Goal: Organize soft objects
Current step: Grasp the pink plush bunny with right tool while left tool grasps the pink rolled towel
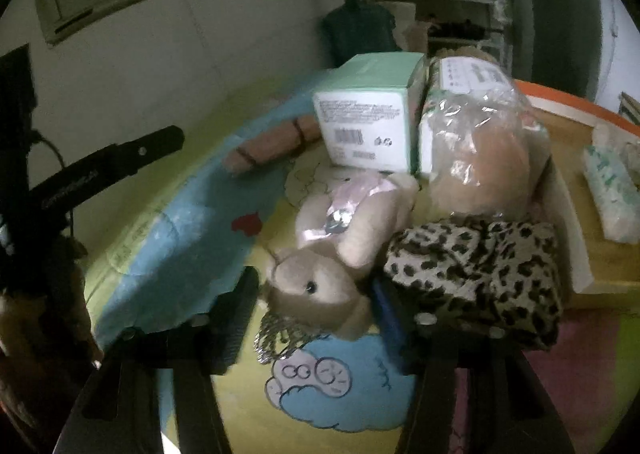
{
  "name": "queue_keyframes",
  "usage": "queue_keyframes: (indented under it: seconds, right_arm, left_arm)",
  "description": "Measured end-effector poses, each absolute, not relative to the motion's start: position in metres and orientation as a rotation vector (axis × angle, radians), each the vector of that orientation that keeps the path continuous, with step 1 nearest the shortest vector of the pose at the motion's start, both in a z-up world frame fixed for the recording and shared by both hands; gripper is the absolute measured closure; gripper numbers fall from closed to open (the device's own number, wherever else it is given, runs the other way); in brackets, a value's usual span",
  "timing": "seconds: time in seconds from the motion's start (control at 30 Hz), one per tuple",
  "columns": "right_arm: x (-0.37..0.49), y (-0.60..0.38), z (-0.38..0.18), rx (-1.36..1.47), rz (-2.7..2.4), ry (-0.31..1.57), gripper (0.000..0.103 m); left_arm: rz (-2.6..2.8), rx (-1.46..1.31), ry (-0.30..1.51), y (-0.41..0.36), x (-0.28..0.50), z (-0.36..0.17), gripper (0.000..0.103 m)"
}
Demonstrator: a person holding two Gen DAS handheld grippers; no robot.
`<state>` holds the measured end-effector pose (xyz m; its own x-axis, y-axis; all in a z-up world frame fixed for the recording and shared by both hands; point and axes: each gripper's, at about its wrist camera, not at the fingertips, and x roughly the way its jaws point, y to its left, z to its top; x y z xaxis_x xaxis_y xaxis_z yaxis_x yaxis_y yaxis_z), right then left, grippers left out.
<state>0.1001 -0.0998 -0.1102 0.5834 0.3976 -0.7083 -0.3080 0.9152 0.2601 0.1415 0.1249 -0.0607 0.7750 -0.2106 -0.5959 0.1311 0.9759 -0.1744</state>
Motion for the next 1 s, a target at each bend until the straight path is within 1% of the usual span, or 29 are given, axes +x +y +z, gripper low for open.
queue_keyframes:
  seconds: [0.17, 0.43, 0.57, 0.63, 0.67, 0.7, 0.87, 1.0]
  right_arm:
    - [0.101, -0.103, -0.107, 0.115, 0.435, 0.843, 0.06]
    - [0.104, -0.11, -0.101, 0.118, 0.461, 0.81, 0.06]
    - [0.105, -0.113, -0.102, 0.122, 0.465, 0.806, 0.06]
    - [0.107, -0.114, -0.102, 0.125, 0.467, 0.807, 0.06]
    - [0.108, -0.115, -0.102, 0.127, 0.468, 0.807, 0.06]
    - [0.108, -0.114, -0.102, 0.128, 0.469, 0.806, 0.06]
    - [0.111, -0.118, -0.101, 0.135, 0.472, 0.806, 0.06]
    - [0.109, -0.118, -0.098, 0.131, 0.473, 0.795, 0.06]
  left_arm:
    - [-0.301, -0.06, 0.733, 0.117, 0.18, -0.07, 0.058]
    - [-0.365, 0.131, 0.822, 0.083, 0.215, -0.095, 0.058]
    - [-0.331, 0.161, 0.851, 0.078, 0.224, -0.1, 0.058]
    - [-0.305, 0.179, 0.868, 0.074, 0.228, -0.103, 0.062]
    - [-0.293, 0.188, 0.869, 0.073, 0.228, -0.104, 0.065]
    - [-0.289, 0.19, 0.865, 0.072, 0.228, -0.103, 0.078]
    - [-0.259, 0.219, 0.854, 0.069, 0.226, -0.102, 0.085]
    - [-0.255, 0.204, 0.844, 0.069, 0.221, -0.1, 0.088]
